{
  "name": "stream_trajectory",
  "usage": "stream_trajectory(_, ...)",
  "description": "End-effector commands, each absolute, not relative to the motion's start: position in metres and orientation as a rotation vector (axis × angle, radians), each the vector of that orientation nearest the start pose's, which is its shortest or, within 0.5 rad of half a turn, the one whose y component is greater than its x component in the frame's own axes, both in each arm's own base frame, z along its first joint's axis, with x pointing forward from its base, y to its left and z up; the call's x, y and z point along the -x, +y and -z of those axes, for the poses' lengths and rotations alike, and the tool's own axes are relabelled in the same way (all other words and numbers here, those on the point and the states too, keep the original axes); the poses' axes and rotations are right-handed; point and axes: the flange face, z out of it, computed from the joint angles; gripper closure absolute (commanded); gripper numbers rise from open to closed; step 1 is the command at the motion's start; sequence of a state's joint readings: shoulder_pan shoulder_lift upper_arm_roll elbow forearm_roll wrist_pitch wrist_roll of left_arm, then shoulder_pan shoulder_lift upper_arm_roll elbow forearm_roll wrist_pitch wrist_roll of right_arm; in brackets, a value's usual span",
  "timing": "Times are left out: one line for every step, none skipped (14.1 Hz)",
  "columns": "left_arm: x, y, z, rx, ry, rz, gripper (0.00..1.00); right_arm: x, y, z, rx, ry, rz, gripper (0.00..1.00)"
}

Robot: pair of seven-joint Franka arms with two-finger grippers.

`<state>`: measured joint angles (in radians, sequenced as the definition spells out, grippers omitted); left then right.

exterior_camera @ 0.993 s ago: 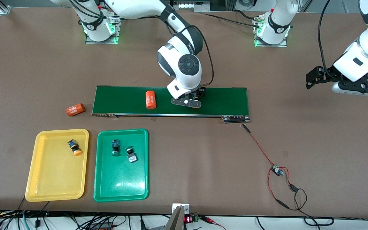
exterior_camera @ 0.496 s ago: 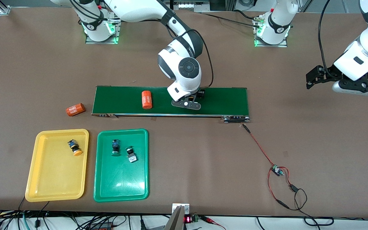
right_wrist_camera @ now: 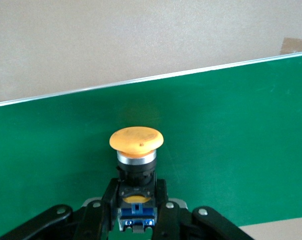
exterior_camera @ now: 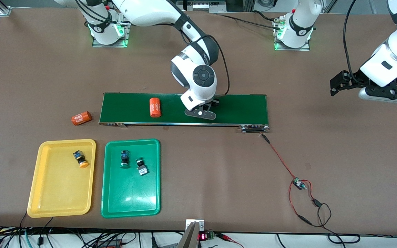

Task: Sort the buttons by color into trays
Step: 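Carry the yellow button into the yellow tray and open the right gripper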

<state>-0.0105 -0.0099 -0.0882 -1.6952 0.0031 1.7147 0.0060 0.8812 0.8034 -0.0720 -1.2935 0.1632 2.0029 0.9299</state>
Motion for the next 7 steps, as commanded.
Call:
stream_trajectory(-0.557,-0.056,-0.592,3.107,0.181,0.045,0.0,-0.496,0.546,-0.273,3.101,0.309,-0.199,1.0)
stream_trajectory(-0.557,-0.056,-0.592,3.107,0.181,0.045,0.0,-0.498,0.547,-0.28,3.092,0.315,-0.185,1.0)
stream_trajectory(-0.557,-0.056,-0.592,3.107,0.181,0.045,0.0,-0.502,0.545,-0.289,3.089,0.319,-0.171,1.0)
stream_trajectory(-0.557,-0.056,-0.592,3.107,0.181,0.045,0.0,-0.505,0.544,-0.311,3.067,0.321,-0.143,1.0)
stream_trajectory(-0.557,-0.056,-0.592,3.107,0.181,0.045,0.0,-0.516,0.534,-0.328,3.047,0.346,-0.119,1.0)
stream_trajectory(-0.557,-0.056,-0.592,3.107,0.186,0.045,0.0,-0.532,0.517,-0.341,3.027,0.384,-0.101,1.0)
stream_trajectory(-0.557,-0.055,-0.592,3.108,0.188,0.045,0.0,-0.546,0.503,-0.353,3.01,0.421,-0.081,1.0)
